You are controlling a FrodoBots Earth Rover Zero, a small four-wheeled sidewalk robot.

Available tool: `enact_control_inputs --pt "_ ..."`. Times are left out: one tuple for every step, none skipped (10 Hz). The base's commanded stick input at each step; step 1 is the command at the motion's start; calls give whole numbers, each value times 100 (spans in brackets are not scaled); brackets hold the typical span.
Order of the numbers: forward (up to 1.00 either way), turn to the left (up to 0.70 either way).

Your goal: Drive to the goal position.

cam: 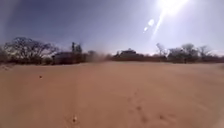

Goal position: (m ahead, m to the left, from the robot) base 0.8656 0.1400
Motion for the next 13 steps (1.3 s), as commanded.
enact_control_inputs --pt "100 0" --pt "100 0" --pt "100 0" --pt "100 0" --pt "100 0" --pt "100 0" --pt "100 0" --pt "100 0" --pt "100 0" --pt "100 0" --pt "100 0" --pt "100 0" --pt "100 0"
